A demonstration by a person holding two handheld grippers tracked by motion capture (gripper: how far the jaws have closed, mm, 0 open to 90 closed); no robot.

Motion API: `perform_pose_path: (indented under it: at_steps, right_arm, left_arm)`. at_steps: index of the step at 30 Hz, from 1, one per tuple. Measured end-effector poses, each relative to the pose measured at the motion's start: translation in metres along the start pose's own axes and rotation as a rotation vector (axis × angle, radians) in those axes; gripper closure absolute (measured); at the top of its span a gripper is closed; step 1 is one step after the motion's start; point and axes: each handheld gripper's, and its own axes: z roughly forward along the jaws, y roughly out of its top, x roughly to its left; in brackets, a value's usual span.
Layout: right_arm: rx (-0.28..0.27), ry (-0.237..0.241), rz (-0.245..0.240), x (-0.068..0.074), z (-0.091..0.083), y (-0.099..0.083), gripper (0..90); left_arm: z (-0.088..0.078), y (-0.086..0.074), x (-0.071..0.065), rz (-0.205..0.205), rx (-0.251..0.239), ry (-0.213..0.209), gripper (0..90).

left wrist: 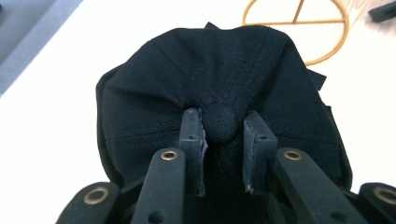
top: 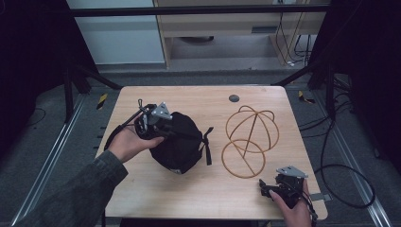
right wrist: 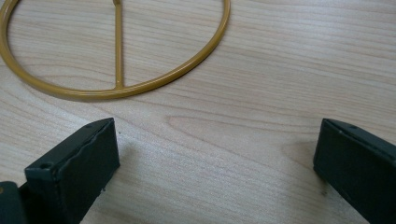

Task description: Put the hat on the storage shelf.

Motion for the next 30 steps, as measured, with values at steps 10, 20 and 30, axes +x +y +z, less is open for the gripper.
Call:
perform_pose_path:
  at_steps: [10, 20, 30]
  right_arm:
    - [0.001, -0.001, -0.002, 0.0, 0.0, 0.0, 0.4]
    - [0.0, 0.0, 0.0, 0.0, 0.0, 0.0, 0.4]
    - [0.0, -0.005, -0.003, -0.001, 0.0, 0.001, 0.3]
  left_arm:
    - [-0.033, 0.017, -0.004, 0.017, -0.067, 0.009, 73.2]
    - [-0.059, 0.032, -0.005, 0.033, -0.127, 0.032, 73.5]
    - [-0.082, 0.048, -0.008, 0.044, -0.212, 0.027, 73.7]
